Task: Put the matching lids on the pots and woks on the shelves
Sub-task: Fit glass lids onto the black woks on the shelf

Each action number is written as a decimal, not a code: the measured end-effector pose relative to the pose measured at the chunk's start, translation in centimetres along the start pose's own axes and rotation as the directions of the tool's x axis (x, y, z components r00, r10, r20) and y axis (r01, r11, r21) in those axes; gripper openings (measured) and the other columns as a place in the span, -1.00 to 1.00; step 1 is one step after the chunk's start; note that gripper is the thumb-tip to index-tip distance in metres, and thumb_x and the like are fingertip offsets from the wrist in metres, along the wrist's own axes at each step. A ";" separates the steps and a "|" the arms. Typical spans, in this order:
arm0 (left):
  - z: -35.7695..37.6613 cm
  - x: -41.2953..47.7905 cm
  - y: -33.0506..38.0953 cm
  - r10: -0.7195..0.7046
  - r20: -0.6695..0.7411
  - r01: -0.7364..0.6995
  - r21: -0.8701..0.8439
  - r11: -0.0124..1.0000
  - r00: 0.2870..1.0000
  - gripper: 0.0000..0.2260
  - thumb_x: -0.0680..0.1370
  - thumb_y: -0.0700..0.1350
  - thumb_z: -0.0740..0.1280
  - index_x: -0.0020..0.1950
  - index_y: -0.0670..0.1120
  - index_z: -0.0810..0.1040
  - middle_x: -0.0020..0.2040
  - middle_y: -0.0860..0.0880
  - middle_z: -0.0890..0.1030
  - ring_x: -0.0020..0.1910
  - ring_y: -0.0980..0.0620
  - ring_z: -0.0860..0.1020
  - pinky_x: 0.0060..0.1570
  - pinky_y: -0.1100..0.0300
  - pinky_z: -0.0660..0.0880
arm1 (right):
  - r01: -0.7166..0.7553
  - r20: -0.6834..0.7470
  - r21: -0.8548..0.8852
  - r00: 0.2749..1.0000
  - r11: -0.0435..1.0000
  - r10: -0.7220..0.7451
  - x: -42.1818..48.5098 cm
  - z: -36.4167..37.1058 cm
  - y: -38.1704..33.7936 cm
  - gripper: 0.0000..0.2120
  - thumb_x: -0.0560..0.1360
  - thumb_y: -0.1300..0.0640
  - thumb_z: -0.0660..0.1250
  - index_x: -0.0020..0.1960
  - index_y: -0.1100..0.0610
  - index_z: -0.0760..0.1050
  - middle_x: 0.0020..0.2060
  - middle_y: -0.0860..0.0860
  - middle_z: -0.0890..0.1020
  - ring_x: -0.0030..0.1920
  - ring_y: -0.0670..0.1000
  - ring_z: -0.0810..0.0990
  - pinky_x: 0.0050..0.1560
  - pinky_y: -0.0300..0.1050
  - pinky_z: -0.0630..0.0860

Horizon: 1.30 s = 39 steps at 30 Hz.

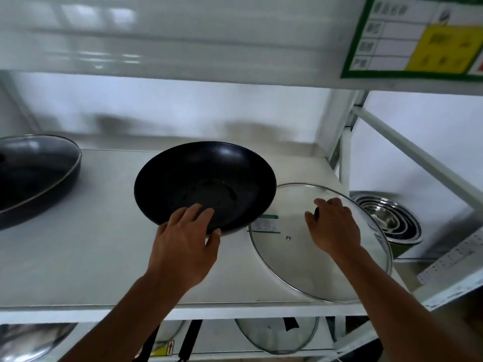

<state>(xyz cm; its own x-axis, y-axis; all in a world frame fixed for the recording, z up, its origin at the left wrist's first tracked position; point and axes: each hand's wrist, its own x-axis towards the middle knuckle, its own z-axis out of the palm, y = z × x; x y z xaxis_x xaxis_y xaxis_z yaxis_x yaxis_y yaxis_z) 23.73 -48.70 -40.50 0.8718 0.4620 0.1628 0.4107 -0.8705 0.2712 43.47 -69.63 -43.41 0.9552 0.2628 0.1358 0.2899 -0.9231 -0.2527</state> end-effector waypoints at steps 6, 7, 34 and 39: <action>0.0 -0.1 -0.1 0.020 -0.012 -0.020 0.009 1.000 1.000 -0.57 0.59 0.07 0.20 0.45 0.02 0.37 0.45 0.01 0.41 0.45 -0.06 0.32 0.36 -0.05 0.36 | 0.056 -0.028 0.069 0.998 0.996 -0.054 0.3 0.8 0.4 -0.71 0.56 0.04 0.24 0.23 0.11 0.50 0.05 0.13 0.55 0.04 0.19 0.58 -0.01 0.01 0.48; -0.1 -0.1 -0.2 0.018 -0.015 -0.018 0.014 1.000 1.000 -0.57 0.59 0.07 0.21 0.45 0.02 0.37 0.45 0.01 0.41 0.45 -0.06 0.31 0.35 -0.06 0.36 | 0.051 -0.040 0.076 0.998 0.996 -0.048 0.1 0.9 0.5 -0.72 0.56 0.05 0.24 0.22 0.11 0.50 0.04 0.13 0.55 0.04 0.19 0.58 0.00 0.02 0.48; -0.6 0.9 -4.2 -0.156 0.055 0.159 -0.065 0.985 0.986 -0.46 0.54 0.06 0.33 0.44 -0.12 0.28 0.45 -0.26 0.25 0.46 -0.33 0.16 0.40 -0.21 0.31 | -0.123 -0.333 0.221 0.923 0.968 0.193 -3.2 -5.7 -1.5 -0.71 0.53 0.17 0.25 0.23 0.19 0.51 0.13 0.26 0.53 0.10 0.31 0.53 0.11 0.08 0.43; -2.0 -0.8 -4.6 -0.263 0.042 0.265 -0.075 0.961 0.964 -0.18 0.49 0.19 0.35 0.54 -0.12 -0.01 0.46 -0.28 0.14 0.34 -0.38 0.36 0.18 -0.19 0.49 | -0.079 -0.383 0.280 0.905 0.957 0.187 -2.8 -7.5 -3.8 -0.71 0.53 0.13 0.27 0.22 0.17 0.51 0.13 0.24 0.55 0.08 0.28 0.55 0.10 0.07 0.44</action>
<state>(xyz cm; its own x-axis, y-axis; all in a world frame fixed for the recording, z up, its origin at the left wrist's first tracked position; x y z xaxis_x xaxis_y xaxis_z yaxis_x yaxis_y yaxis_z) 20.64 -44.71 -39.94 0.7438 0.6669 0.0454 0.6059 -0.7014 0.3754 39.23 -69.01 -35.68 0.8958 -0.0421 0.4425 0.2186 -0.8251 -0.5210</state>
